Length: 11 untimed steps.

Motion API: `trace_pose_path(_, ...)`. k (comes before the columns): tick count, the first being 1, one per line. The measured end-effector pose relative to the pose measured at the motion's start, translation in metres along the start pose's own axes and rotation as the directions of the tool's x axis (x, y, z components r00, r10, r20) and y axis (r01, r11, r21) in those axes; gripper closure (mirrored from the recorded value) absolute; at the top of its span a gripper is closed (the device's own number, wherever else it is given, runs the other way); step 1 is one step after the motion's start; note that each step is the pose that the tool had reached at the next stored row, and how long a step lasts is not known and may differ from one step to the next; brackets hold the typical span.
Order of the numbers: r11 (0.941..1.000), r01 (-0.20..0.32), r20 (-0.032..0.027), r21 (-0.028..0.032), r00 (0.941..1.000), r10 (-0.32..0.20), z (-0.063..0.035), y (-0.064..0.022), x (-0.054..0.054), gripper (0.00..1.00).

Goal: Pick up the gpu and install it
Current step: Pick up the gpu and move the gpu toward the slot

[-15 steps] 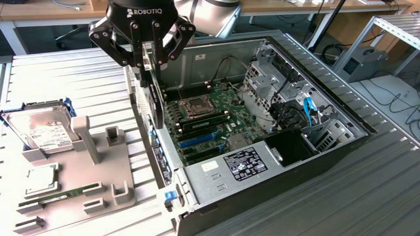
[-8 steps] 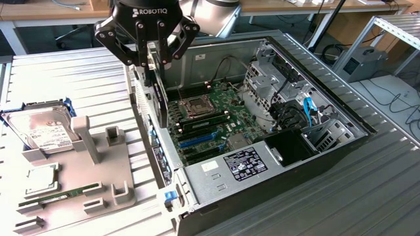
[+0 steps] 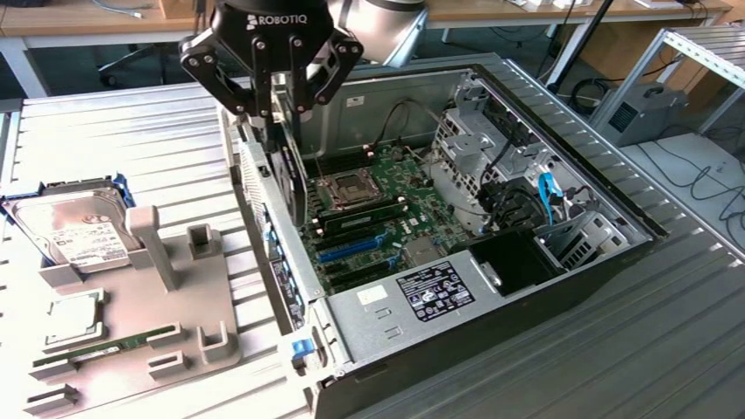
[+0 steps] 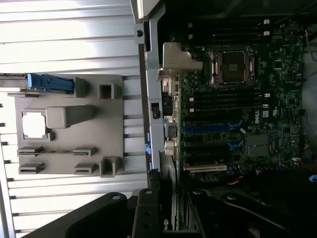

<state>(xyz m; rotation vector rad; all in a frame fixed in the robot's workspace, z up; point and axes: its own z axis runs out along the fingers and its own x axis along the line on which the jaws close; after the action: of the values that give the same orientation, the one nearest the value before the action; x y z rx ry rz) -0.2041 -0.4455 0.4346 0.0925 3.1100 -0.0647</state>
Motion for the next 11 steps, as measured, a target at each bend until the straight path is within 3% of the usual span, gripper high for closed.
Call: trace_pose_path(11, 1.0000, 0.000, 0.0000, 0.0013, 1.0000, 0.000, 0.0003, 0.0006, -0.0100, 0.74)
